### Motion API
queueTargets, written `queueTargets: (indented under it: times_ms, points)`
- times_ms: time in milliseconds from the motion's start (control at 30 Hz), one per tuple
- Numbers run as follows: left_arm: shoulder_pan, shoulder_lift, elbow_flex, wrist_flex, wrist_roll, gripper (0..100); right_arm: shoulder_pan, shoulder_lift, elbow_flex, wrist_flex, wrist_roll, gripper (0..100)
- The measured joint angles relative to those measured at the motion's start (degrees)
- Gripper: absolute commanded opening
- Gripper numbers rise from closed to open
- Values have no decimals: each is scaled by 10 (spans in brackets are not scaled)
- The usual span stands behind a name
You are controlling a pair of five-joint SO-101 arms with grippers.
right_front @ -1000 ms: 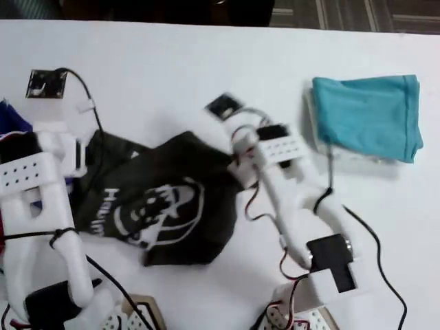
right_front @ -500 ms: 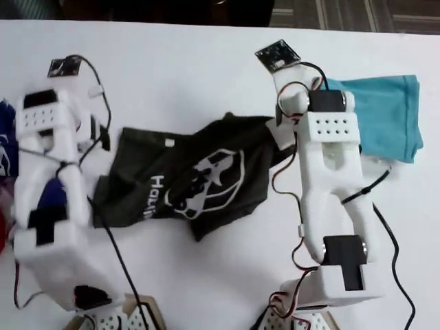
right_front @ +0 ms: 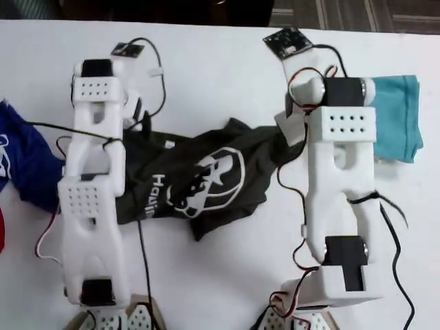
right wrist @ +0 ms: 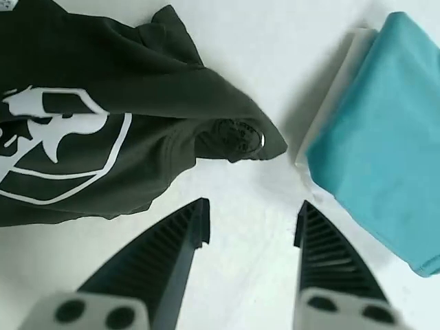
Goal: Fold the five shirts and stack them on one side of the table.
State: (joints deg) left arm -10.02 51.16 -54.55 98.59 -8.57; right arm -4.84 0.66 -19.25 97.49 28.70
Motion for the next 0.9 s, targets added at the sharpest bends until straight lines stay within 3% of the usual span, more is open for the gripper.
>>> queueTargets:
  times_ms: [333, 467, 633, 900]
  points:
    - [-25, 127, -135, 16, -1, 208, 50, -127, -24, 25, 0, 207]
    - [-25, 136, -137, 20, -1, 10, 51, -150, 6, 25, 0, 207]
    - [-24, 137, -142, 21, -1, 26, 51, -150, 93, 14, 0, 206]
    - [-24, 98, -142, 27, -1, 24, 43, -150, 277, -92, -3, 208]
